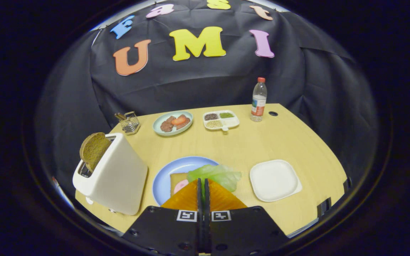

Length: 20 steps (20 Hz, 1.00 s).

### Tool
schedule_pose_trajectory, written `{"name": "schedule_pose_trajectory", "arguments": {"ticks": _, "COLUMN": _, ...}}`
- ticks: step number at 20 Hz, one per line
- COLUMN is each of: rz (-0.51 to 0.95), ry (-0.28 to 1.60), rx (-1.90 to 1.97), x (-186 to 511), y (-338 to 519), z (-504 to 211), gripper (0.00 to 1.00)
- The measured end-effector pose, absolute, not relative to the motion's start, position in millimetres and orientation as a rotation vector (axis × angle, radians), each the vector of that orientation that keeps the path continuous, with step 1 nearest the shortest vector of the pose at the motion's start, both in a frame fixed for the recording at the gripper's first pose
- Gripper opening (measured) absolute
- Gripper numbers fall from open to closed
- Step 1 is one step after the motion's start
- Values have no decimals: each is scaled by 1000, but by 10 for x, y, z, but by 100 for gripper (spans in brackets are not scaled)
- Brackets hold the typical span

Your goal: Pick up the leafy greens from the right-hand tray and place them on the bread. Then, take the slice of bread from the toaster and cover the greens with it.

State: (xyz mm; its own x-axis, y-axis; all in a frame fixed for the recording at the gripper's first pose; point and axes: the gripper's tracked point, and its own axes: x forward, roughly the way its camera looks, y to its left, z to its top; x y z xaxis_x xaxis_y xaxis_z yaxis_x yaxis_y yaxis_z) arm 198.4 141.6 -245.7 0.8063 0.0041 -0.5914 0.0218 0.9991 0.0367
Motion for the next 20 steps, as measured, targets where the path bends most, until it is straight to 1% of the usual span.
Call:
{"name": "schedule_pose_trajectory", "arguments": {"ticks": 4, "rz": 29, "ry": 634, "rx": 16, "x": 2152, "y": 1753, "z": -2648, "gripper": 1}}
{"name": "schedule_pose_trajectory", "arguments": {"ticks": 7, "rz": 38, "ry": 680, "rx": 0, "x": 2246, "y": 1857, "z": -2916, "gripper": 0}}
{"name": "schedule_pose_trajectory", "arguments": {"ticks": 10, "rz": 5, "ry": 731, "rx": -4, "x": 2282, "y": 1756, "z": -3173, "gripper": 0}}
{"name": "schedule_pose_trajectory", "arguments": {"ticks": 17, "rz": -19, "ry": 767, "rx": 17, "x": 2246, "y": 1635, "z": -3313, "gripper": 1}}
{"name": "schedule_pose_trajectory", "arguments": {"ticks": 18, "rz": -42, "ry": 769, "rx": 5, "x": 2221, "y": 1566, "z": -3316, "gripper": 10}}
{"name": "schedule_pose_trajectory", "arguments": {"ticks": 19, "rz": -46, "ry": 764, "rx": 11, "x": 2187, "y": 1555, "z": -3285, "gripper": 29}}
{"name": "schedule_pose_trajectory", "arguments": {"ticks": 20, "rz": -19, "ry": 745, "rx": 33, "x": 2179, "y": 1608, "z": -3231, "gripper": 32}}
